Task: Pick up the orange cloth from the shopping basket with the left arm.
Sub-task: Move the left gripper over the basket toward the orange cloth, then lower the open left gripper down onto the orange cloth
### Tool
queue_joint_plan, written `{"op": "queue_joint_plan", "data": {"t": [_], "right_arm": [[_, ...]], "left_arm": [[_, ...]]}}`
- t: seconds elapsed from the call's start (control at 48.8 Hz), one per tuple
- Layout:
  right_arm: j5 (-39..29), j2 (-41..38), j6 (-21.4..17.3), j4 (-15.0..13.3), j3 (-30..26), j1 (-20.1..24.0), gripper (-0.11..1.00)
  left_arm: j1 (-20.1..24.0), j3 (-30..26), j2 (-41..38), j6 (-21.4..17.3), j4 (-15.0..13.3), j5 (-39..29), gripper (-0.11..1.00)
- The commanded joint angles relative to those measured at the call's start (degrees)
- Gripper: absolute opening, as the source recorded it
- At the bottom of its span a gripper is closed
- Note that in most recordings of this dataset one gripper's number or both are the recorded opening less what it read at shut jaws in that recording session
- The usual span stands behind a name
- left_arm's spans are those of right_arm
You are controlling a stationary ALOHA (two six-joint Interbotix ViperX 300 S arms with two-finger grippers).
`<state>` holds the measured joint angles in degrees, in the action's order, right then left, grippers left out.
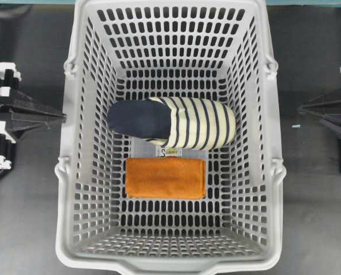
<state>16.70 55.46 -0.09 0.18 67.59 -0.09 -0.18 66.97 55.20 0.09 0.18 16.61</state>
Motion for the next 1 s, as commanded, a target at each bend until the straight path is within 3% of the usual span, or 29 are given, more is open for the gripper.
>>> {"op": "queue_joint_plan", "data": {"t": [0.0, 0.082, 0.266, 0.512, 0.594, 0.717, 0.799, 0.86, 0.983], "right_arm": [[0.4, -0.7, -0.4, 0.1, -1.1, 0.0, 0.00], [0.4, -0.5, -0.5, 0.6, -1.2, 0.0, 0.00], [-0.4, -0.5, -1.8, 1.1, -2.3, -0.1, 0.00], [-8.6, -0.4, -2.2, 1.1, -4.4, -0.1, 0.02], [-10.4, -0.2, -2.2, 1.1, -5.2, -0.1, 0.16], [-10.6, 0.3, -2.0, 1.0, -5.8, 0.4, 0.55], [-10.8, 0.8, -1.9, 1.0, -6.1, 0.8, 0.75], [-11.1, 1.2, -1.9, 1.0, -6.2, 0.8, 0.80], [-12.4, 2.2, -1.9, 1.0, -6.2, 0.8, 0.75]], "left_arm": [[-0.9, -3.8, 0.4, 1.5, 2.3, -1.1, 0.06], [-1.0, -6.7, 0.7, 3.0, 2.3, -4.9, 0.00], [-1.1, -15.6, -0.4, 5.0, 2.3, -21.0, 0.00], [-2.4, -27.2, -7.6, 4.5, 2.3, -35.6, 0.00], [-2.8, -30.3, -10.5, 4.5, 2.4, -38.6, 0.00], [-3.0, -34.1, -14.2, 4.3, 2.4, -41.1, 0.00], [-3.4, -36.4, -16.3, 4.3, 2.4, -42.5, 0.00], [-3.9, -37.7, -17.7, 4.5, 2.3, -43.3, 0.00], [-4.7, -40.4, -21.2, 4.5, 2.4, -45.3, 0.00]]}}
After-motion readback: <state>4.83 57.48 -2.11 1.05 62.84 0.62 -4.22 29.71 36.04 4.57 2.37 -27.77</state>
